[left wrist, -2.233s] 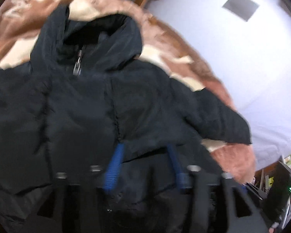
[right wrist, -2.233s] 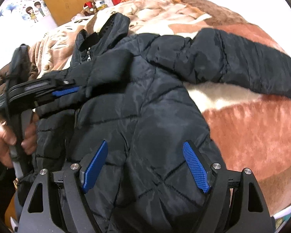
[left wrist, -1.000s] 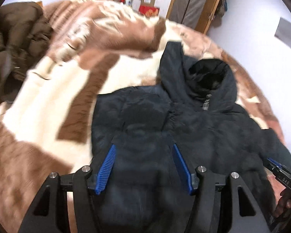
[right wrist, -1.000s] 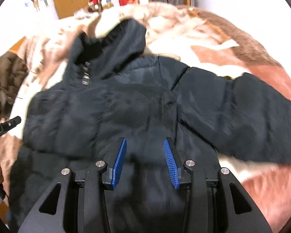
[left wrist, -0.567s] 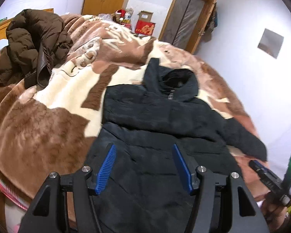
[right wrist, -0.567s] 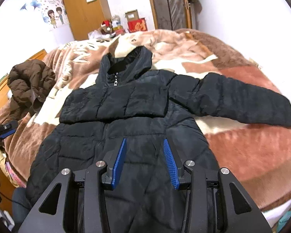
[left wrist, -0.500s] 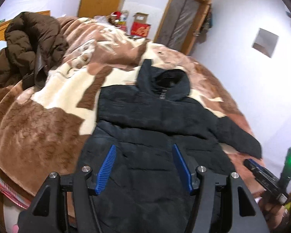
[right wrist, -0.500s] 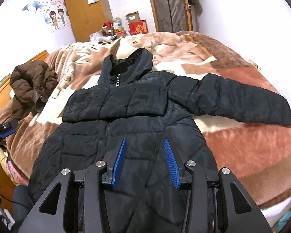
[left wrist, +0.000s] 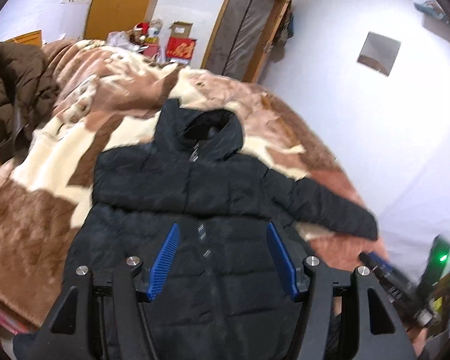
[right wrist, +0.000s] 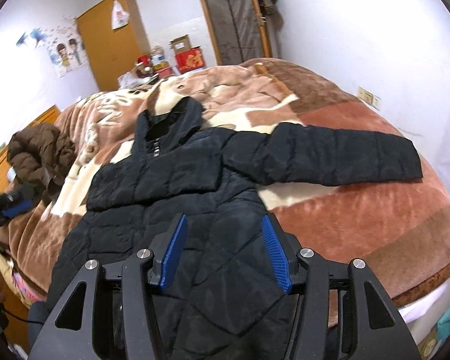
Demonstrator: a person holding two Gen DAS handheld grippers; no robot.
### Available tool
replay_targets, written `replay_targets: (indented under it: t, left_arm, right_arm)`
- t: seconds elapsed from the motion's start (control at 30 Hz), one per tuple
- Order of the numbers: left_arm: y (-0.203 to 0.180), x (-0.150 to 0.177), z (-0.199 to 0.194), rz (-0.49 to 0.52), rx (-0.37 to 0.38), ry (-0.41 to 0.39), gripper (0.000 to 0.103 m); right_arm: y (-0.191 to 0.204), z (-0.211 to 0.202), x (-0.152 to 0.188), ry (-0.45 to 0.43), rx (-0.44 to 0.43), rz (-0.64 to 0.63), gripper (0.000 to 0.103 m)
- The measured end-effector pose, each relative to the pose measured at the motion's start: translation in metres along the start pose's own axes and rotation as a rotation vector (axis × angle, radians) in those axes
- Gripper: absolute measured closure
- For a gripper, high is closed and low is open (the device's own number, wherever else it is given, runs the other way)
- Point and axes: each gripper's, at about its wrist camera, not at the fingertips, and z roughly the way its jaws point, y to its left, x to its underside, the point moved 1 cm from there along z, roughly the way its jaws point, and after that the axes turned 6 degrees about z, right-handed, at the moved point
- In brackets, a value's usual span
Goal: Fold large clothes
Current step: 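Grasp the other sleeve cuff with the right tool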
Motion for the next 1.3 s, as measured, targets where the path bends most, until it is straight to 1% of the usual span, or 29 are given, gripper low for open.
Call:
replay_targets:
  t: [0.1, 0.2, 0.4, 0.53, 0.73, 0.77, 0.83, 0.9, 1.0, 1.13, 1.17, 1.2, 1.23, 1.3]
  left_arm:
    - [-0.008, -0.019, 0.004, 0.002, 0.027, -0.027, 0.040]
    - [-0.008, -0.026, 0.020, 0.007, 0.029, -0.014, 0.040]
    - [0.007, -0.003, 0.075, 0.024, -0.056, 0.080, 0.040]
    - [0.022, 0.010, 0.108, 0.050, -0.129, 0.122, 0.040]
    - [0.053, 0.018, 0.149, 0.047, -0.222, 0.175, 0.040]
    - [0.058, 0.019, 0.154, 0.043, -0.233, 0.182, 0.040]
    - [0.067, 0.020, 0.165, 0.035, -0.256, 0.201, 0.040]
    - [0.073, 0.022, 0.174, 0.024, -0.263, 0.216, 0.040]
    - [0.078, 0.025, 0.183, 0.015, -0.265, 0.232, 0.040]
    - [0.082, 0.028, 0.186, 0.003, -0.258, 0.245, 0.040]
    - [0.083, 0.029, 0.185, 0.000, -0.260, 0.245, 0.040]
    - [0.084, 0.029, 0.183, -0.003, -0.261, 0.244, 0.040]
    - [0.085, 0.030, 0.181, -0.007, -0.262, 0.244, 0.040]
    - [0.088, 0.030, 0.176, -0.016, -0.268, 0.242, 0.040]
  right_arm:
    - [-0.022, 0.008, -0.010, 0.002, 0.017, 0.056, 0.050]
    - [-0.047, 0.024, -0.017, 0.007, 0.059, 0.099, 0.050]
    - [-0.120, 0.071, -0.029, 0.055, 0.142, 0.245, 0.050]
    - [-0.173, 0.104, -0.038, 0.078, 0.192, 0.359, 0.049]
    - [-0.236, 0.136, -0.052, 0.073, 0.210, 0.525, 0.049]
    - [-0.244, 0.139, -0.054, 0.065, 0.200, 0.551, 0.049]
    - [-0.252, 0.144, -0.059, 0.048, 0.186, 0.579, 0.048]
    - [-0.257, 0.147, -0.064, 0.027, 0.181, 0.585, 0.048]
    - [-0.265, 0.152, -0.074, -0.005, 0.181, 0.605, 0.047]
    - [-0.271, 0.158, -0.083, -0.013, 0.197, 0.644, 0.047]
    - [-0.270, 0.157, -0.086, -0.017, 0.202, 0.641, 0.053]
    - [-0.268, 0.157, -0.090, -0.019, 0.210, 0.631, 0.073]
    - [-0.267, 0.154, -0.094, -0.016, 0.214, 0.623, 0.082]
    - [-0.256, 0.144, -0.104, -0.024, 0.188, 0.612, 0.088]
